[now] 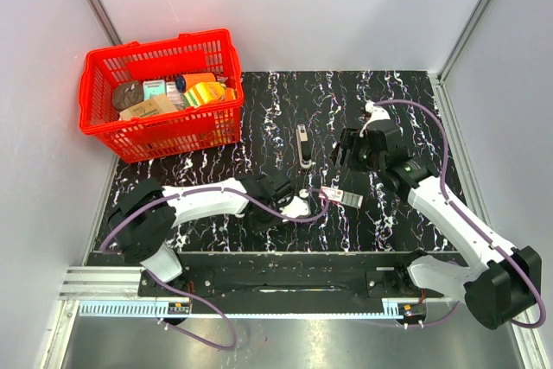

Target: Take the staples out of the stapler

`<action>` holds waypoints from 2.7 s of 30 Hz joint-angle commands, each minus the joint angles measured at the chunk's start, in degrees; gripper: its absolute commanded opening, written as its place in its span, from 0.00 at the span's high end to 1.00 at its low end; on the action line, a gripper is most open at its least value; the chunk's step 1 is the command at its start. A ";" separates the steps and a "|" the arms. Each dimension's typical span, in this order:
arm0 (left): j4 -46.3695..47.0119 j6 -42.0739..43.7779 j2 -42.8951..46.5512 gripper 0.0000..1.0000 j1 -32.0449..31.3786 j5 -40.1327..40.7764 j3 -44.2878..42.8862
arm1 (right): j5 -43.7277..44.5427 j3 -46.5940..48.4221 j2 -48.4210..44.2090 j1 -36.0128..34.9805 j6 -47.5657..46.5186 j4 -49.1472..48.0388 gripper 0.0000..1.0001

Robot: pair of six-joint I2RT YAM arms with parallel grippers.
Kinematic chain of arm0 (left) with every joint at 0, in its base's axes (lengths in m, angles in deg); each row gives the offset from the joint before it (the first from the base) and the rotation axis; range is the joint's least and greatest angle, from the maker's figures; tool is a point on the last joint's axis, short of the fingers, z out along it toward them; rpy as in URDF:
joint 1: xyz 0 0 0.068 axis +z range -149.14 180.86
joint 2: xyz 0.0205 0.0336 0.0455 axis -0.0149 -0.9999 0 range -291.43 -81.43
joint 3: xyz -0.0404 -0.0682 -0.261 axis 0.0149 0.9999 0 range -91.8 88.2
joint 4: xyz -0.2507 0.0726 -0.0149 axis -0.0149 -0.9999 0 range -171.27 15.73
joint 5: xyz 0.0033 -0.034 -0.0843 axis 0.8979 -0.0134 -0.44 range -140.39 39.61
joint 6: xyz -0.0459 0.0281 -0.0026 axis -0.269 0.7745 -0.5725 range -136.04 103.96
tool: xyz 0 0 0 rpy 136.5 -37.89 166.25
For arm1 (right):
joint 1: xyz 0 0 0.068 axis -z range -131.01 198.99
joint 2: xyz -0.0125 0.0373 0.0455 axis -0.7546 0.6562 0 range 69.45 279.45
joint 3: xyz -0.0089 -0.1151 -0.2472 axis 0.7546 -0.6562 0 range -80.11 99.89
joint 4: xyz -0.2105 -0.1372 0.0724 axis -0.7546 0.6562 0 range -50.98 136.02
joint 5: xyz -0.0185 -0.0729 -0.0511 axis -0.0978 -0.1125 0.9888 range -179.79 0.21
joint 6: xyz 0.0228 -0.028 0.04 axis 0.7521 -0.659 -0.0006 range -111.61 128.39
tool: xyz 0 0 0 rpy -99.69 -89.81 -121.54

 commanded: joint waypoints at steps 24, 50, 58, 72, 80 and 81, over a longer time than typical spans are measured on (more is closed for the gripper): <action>16.31 -26.66 14.86 1.00 28.02 -44.87 -26.50 | -18.55 13.12 -4.83 -0.28 1.96 -5.01 0.22; 76.38 -86.28 14.25 1.00 33.66 -58.09 -9.61 | -40.92 7.93 -1.33 -0.98 19.81 -35.71 0.34; 78.13 -87.25 13.28 1.00 33.66 -57.30 -9.44 | -39.25 8.64 1.23 -3.88 17.34 -34.03 0.42; 77.35 -86.28 12.84 1.00 33.57 -56.86 -9.17 | -39.87 9.16 4.39 -5.73 18.84 -37.99 0.53; 74.01 -83.65 12.93 1.00 33.57 -56.60 -9.44 | -39.25 9.16 3.52 -6.26 18.58 -37.64 0.53; 73.66 -83.38 13.10 1.00 33.57 -56.60 -9.52 | -38.90 9.25 3.16 -6.35 18.23 -37.03 0.52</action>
